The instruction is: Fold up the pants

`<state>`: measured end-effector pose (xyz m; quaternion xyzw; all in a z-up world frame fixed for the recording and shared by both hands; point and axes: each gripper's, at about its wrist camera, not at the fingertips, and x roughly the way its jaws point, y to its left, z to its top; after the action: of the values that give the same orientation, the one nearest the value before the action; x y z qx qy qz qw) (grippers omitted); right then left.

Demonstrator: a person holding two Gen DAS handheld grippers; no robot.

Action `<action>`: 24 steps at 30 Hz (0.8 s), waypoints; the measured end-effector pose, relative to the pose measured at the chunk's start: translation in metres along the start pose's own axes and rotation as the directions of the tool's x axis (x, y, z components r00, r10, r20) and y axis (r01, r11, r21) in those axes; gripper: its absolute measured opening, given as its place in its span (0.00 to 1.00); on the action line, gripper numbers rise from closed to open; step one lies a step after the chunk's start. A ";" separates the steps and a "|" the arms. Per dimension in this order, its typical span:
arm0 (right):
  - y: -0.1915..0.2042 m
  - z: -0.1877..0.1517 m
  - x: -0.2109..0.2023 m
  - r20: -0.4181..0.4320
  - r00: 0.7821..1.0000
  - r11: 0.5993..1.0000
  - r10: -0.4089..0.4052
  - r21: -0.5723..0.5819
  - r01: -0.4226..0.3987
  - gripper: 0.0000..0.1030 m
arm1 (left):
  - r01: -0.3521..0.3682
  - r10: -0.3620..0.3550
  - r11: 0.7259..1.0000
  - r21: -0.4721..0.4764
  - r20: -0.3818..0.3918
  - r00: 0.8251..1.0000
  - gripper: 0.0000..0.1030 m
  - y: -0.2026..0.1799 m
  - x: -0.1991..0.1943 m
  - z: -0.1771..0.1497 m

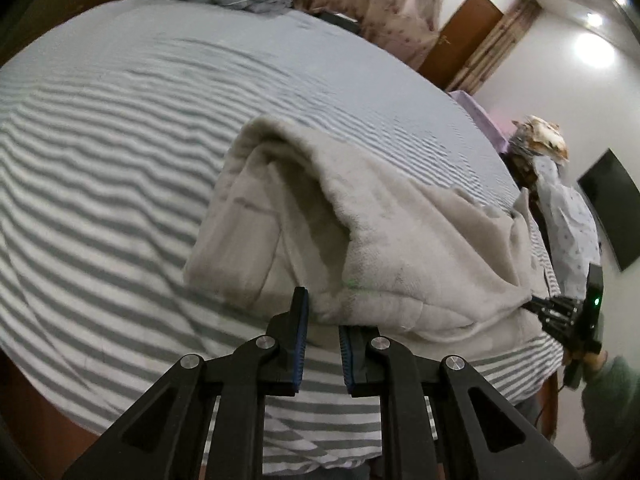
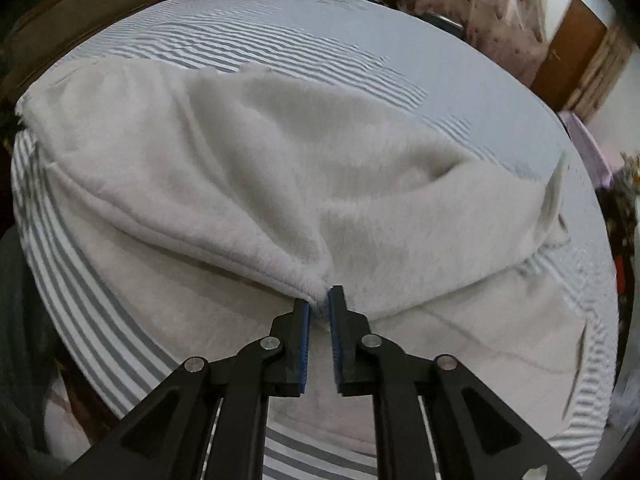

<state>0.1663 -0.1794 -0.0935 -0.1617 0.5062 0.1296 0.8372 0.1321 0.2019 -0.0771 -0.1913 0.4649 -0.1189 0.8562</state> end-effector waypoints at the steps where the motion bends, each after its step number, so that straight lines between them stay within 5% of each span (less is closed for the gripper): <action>1: -0.001 -0.002 0.002 -0.006 1.000 1.000 0.003 0.006 -0.003 0.16 | -0.006 0.006 1.000 -0.010 -0.008 1.000 0.15 0.003 0.002 0.000; 8: -0.016 -0.015 -0.016 0.057 0.995 0.976 0.087 0.193 -0.096 0.41 | 0.045 -0.048 0.990 -0.137 -0.023 0.999 0.25 0.009 -0.007 -0.011; 11: -0.023 -0.027 -0.032 0.111 0.985 0.944 0.131 0.289 -0.158 0.44 | 0.095 -0.101 0.973 -0.211 -0.016 0.995 0.36 0.015 -0.012 -0.024; 15: -0.027 -0.047 -0.045 0.165 0.969 0.894 0.182 0.384 -0.233 0.45 | 0.235 -0.224 0.916 -0.326 0.071 0.972 0.55 0.024 -0.017 -0.040; 24: -0.030 -0.073 -0.044 0.210 0.944 0.790 0.254 0.519 -0.328 0.47 | 0.290 -0.250 0.843 -0.453 0.148 0.957 0.57 0.032 -0.006 -0.048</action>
<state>0.0990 -0.2390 -0.0823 0.1727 0.4857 0.1174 0.8488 0.0895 0.2222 -0.1099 -0.4614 0.4122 -0.1139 0.7773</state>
